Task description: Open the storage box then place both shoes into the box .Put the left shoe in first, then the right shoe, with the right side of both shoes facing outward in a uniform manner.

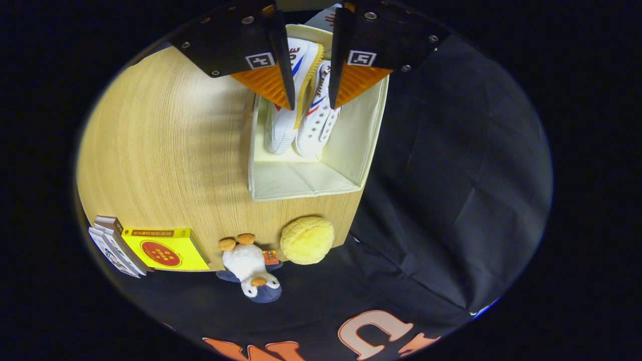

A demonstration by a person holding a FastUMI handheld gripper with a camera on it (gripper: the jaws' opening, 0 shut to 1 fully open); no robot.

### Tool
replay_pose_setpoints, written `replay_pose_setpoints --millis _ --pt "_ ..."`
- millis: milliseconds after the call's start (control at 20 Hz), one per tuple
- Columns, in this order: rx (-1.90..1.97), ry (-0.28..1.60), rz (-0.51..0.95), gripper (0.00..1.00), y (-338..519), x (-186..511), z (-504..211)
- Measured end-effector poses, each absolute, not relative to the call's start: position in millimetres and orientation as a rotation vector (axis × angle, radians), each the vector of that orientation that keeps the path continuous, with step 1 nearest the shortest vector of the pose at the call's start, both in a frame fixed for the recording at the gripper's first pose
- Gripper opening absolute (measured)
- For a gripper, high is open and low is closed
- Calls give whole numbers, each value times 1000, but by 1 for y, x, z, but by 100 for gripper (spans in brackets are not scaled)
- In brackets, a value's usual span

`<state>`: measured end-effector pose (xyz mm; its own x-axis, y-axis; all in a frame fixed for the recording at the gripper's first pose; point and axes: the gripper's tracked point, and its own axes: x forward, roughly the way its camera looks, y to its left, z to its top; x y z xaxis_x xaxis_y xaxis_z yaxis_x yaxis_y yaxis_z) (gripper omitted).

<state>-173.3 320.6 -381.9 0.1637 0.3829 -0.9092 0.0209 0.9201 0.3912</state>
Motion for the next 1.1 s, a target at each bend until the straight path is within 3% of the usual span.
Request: replay_pose_setpoints --millis 300,500,900,1100 --pt "369 1214 304 64 280 -142 -346" --pt "315 1028 307 75 238 -112 -312" --pt "170 681 298 95 151 -70 -234" --pt "114 559 254 98 105 -60 -216"
